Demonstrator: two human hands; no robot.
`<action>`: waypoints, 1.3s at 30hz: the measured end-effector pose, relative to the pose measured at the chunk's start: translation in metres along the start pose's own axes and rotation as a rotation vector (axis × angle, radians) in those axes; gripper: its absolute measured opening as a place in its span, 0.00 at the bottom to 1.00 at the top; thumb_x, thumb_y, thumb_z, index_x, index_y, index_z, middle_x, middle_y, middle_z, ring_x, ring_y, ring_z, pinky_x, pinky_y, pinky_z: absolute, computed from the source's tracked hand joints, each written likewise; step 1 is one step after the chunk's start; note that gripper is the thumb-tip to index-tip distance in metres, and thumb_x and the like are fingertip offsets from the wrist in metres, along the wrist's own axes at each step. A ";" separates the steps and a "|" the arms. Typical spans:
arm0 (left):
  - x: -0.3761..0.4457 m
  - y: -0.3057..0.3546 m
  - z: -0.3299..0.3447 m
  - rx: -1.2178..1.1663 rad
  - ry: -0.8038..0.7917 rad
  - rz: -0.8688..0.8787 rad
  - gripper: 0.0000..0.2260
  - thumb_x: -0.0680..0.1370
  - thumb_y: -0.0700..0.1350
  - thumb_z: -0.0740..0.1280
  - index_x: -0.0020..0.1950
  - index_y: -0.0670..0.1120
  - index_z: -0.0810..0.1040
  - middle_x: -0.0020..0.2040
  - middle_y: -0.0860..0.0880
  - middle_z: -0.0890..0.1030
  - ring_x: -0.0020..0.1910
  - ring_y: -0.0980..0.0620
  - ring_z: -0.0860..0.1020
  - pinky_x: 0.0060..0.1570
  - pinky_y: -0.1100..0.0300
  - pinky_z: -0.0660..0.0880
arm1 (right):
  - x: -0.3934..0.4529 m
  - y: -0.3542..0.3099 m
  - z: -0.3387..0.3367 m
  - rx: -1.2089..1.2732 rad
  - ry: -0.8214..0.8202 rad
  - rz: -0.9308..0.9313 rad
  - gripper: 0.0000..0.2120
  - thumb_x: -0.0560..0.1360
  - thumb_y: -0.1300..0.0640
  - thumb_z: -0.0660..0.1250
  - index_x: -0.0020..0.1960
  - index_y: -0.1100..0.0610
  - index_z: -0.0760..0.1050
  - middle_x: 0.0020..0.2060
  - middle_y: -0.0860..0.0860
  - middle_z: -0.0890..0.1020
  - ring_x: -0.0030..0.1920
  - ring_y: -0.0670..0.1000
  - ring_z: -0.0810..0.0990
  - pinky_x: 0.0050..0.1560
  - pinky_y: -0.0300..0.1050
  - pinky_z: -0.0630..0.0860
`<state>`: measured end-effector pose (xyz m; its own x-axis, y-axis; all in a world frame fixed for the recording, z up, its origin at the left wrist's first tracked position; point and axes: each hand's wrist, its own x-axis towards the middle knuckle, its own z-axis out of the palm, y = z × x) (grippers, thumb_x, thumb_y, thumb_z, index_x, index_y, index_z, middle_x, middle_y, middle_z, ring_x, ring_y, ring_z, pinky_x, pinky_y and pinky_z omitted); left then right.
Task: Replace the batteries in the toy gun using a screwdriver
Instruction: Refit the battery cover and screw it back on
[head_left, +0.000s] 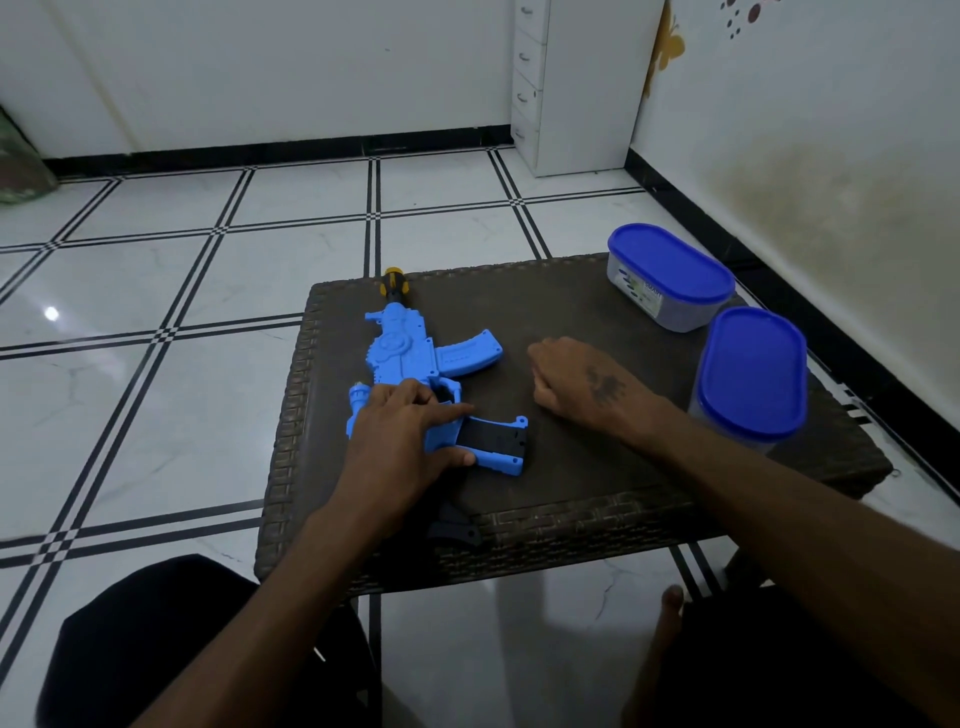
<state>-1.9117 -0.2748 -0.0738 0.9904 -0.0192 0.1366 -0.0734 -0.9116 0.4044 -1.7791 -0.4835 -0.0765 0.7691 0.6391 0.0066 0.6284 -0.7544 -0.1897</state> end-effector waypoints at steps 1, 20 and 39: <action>0.000 0.000 0.000 -0.001 0.006 0.003 0.26 0.69 0.58 0.73 0.67 0.60 0.74 0.49 0.57 0.69 0.55 0.54 0.65 0.55 0.62 0.63 | 0.000 0.000 0.000 -0.015 0.006 -0.006 0.06 0.78 0.55 0.62 0.45 0.51 0.64 0.42 0.47 0.69 0.42 0.47 0.68 0.44 0.42 0.63; -0.002 0.001 0.000 -0.005 0.001 -0.003 0.26 0.70 0.58 0.72 0.68 0.60 0.73 0.51 0.56 0.70 0.57 0.54 0.64 0.55 0.64 0.59 | 0.015 0.008 -0.016 -0.015 -0.044 0.054 0.06 0.77 0.57 0.69 0.52 0.57 0.80 0.48 0.53 0.82 0.47 0.51 0.81 0.52 0.49 0.80; 0.000 0.000 0.001 -0.012 0.002 -0.002 0.26 0.69 0.58 0.73 0.67 0.60 0.74 0.50 0.56 0.69 0.56 0.53 0.64 0.58 0.60 0.63 | 0.018 -0.004 -0.018 -0.161 -0.153 -0.033 0.06 0.79 0.54 0.60 0.48 0.55 0.74 0.44 0.51 0.77 0.44 0.52 0.77 0.43 0.46 0.74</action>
<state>-1.9119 -0.2750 -0.0750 0.9904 -0.0171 0.1375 -0.0733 -0.9067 0.4154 -1.7658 -0.4712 -0.0576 0.7291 0.6697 -0.1409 0.6727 -0.7392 -0.0322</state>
